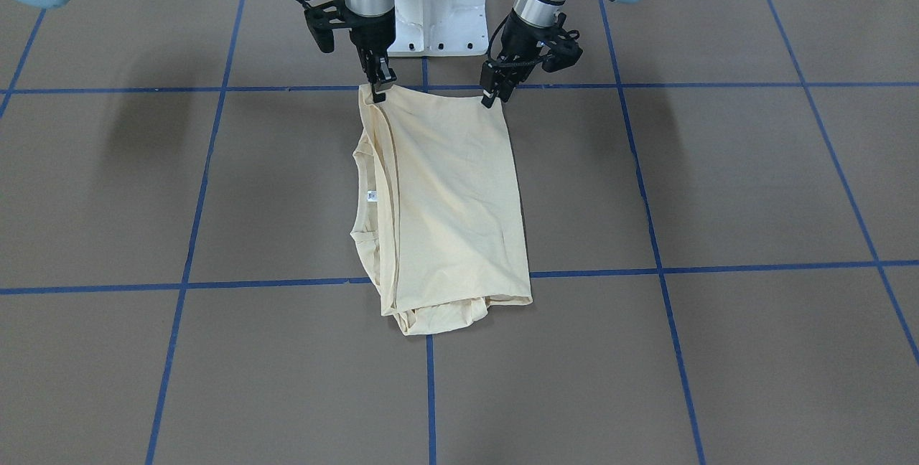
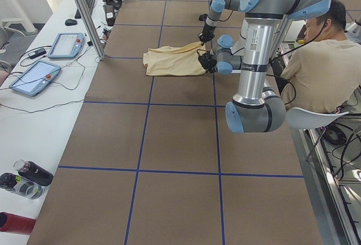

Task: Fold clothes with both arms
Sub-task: 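Move the left gripper to the shirt's near edge beside the right gripper, then grasp the near edge with both grippers and fold it toward the far edge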

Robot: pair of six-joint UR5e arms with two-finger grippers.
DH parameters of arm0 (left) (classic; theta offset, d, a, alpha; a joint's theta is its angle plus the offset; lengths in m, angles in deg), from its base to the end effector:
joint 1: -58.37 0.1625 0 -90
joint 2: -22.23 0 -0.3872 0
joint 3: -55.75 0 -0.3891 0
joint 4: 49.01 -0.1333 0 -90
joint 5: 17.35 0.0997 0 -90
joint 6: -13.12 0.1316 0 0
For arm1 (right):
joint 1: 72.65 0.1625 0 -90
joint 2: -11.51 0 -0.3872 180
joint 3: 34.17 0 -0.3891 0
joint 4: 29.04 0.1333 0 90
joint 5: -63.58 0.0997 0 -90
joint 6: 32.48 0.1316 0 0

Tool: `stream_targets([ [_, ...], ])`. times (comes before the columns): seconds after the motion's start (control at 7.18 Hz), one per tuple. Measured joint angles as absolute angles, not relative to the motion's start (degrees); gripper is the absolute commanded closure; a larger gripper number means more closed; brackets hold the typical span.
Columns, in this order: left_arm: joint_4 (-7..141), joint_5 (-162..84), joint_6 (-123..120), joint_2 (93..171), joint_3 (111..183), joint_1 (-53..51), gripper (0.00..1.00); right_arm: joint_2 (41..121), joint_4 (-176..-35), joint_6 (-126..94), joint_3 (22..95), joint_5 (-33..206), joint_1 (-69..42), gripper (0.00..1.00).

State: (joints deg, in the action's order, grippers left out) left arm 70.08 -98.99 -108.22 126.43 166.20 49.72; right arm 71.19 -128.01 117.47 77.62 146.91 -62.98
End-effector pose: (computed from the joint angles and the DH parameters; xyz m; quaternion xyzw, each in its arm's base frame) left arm 0.5465 -0.2373 0.2848 -0.0429 0.5285 -0.3258 0.7828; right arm -0.5631 -0.2467 0.2169 -0.1069 -0.3552 0.5475 0.7500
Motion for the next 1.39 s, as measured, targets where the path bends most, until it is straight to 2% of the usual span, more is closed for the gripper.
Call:
stream_targets([
  [0.56, 70.1, -99.3, -109.6, 126.4, 166.8, 49.7, 1.00, 71.2, -128.0, 117.5, 77.7, 147.0, -63.0, 1.00],
  [0.84, 67.8, -100.4, -110.5, 125.3, 172.0, 49.6, 1.00, 71.9, -128.2, 117.5, 80.1, 147.0, -62.7, 1.00],
  [1.11, 62.6, -102.8, -113.0, 125.1, 180.2, 49.8, 1.00, 73.0, -131.0, 117.6, 86.6, 148.7, -62.0, 1.00],
  [1.39, 61.3, -105.2, -110.9, 127.1, 181.7, 46.4, 1.00, 72.2, -132.2, 116.3, 87.6, 152.3, -56.8, 1.00],
])
